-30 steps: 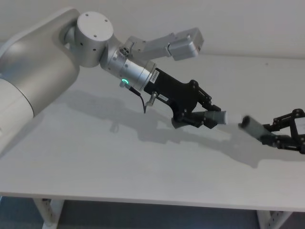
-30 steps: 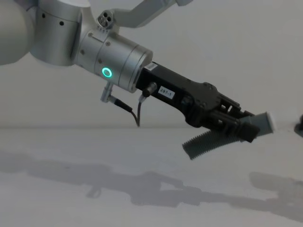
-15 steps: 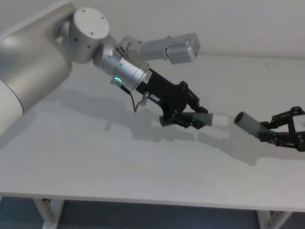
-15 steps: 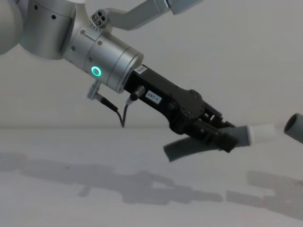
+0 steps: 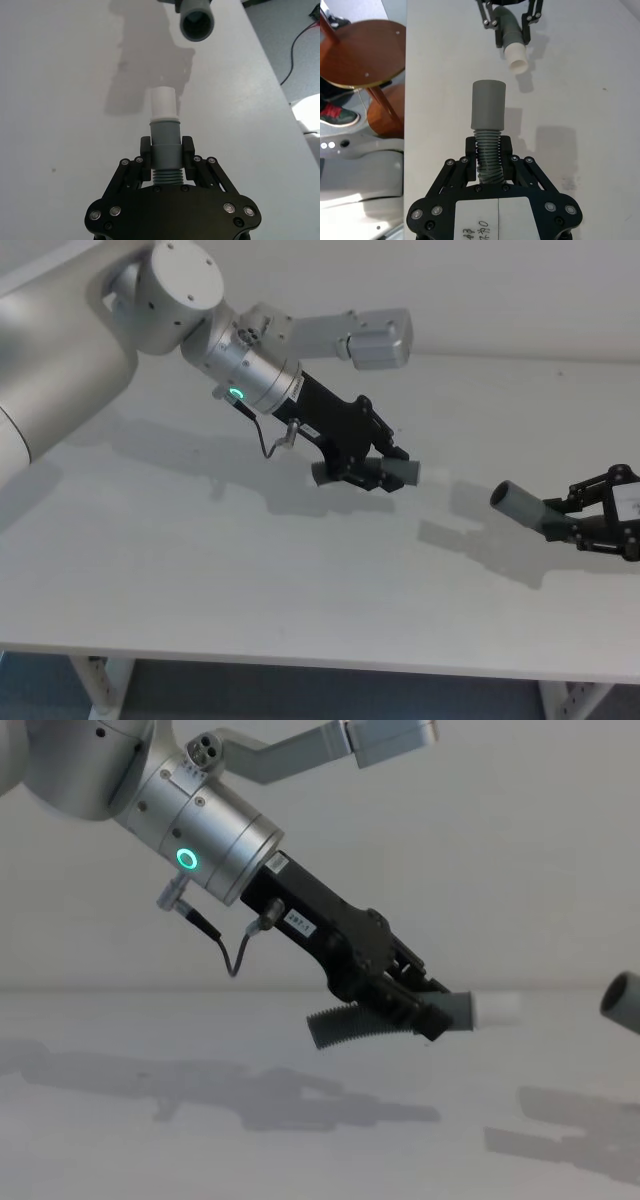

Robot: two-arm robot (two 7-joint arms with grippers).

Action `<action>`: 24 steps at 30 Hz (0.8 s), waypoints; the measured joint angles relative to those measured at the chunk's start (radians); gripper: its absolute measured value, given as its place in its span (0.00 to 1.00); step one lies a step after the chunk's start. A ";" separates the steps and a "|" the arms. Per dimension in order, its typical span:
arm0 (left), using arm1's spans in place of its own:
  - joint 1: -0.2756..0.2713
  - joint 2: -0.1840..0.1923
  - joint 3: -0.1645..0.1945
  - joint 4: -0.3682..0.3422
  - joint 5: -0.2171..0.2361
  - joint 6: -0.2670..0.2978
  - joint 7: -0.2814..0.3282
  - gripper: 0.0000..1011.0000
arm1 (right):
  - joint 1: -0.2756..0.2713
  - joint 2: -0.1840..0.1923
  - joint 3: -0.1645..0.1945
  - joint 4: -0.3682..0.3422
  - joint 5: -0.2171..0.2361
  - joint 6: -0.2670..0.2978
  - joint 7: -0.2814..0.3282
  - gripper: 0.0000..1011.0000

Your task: Use both hands to pick up one end of the pipe from the table, align the ends, and insert them.

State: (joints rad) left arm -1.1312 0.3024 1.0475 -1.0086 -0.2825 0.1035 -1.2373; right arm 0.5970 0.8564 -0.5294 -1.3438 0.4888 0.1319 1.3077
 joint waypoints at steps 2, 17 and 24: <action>-0.005 0.001 0.004 0.000 0.006 0.004 0.008 0.34 | 0.002 0.001 -0.003 -0.002 -0.008 -0.010 -0.002 0.27; -0.023 -0.008 0.019 0.012 0.023 0.009 0.034 0.34 | -0.001 0.014 -0.025 -0.058 -0.078 -0.026 -0.097 0.27; -0.027 -0.015 0.021 0.017 0.023 0.008 0.036 0.34 | -0.018 0.015 -0.023 -0.100 -0.098 -0.004 -0.175 0.27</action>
State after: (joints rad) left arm -1.1578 0.2875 1.0688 -0.9919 -0.2593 0.1114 -1.2017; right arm 0.5785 0.8710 -0.5526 -1.4438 0.3906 0.1277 1.1324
